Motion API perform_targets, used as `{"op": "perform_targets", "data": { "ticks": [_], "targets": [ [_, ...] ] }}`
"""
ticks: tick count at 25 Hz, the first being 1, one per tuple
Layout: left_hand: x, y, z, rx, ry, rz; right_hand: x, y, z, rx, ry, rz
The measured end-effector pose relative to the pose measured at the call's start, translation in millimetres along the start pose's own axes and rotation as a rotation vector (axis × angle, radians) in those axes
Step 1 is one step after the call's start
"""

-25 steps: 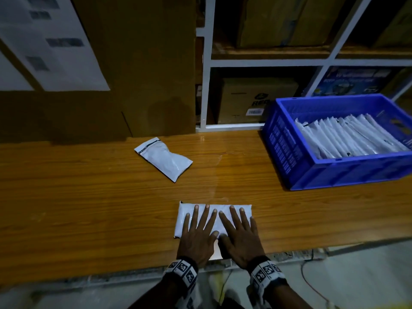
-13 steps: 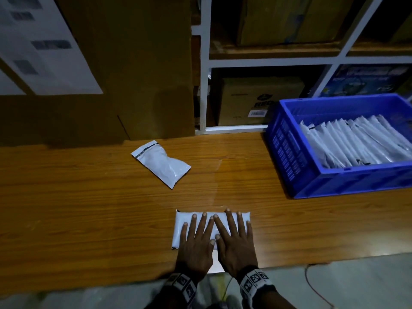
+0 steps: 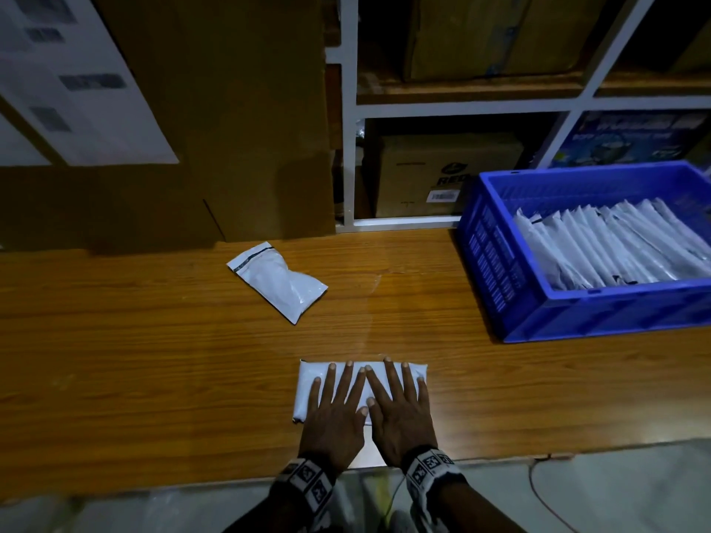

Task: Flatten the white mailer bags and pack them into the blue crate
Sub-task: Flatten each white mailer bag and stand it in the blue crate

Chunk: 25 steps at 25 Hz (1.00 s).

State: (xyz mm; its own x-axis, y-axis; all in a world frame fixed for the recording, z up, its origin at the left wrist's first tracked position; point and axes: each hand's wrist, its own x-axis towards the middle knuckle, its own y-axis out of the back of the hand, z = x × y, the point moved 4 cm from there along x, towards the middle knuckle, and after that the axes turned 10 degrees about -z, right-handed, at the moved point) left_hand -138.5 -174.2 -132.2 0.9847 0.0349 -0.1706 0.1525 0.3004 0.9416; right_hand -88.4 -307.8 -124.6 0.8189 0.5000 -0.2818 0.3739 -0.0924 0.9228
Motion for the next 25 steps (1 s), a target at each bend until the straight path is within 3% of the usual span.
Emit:
{"op": "perform_targets", "data": {
  "ticks": [4, 13, 25],
  "targets": [
    [11, 16, -9, 0.051, 0.052, 0.010, 0, 0, 0, 0.005, 0.007, -0.005],
    [1, -2, -5, -0.003, 0.103, 0.006, -8, 12, -7, 0.045, 0.019, 0.025],
    [-2, 1, -12, 0.000, 0.054, 0.012, 1, -2, -10, 0.002, -0.003, -0.071]
  ]
}}
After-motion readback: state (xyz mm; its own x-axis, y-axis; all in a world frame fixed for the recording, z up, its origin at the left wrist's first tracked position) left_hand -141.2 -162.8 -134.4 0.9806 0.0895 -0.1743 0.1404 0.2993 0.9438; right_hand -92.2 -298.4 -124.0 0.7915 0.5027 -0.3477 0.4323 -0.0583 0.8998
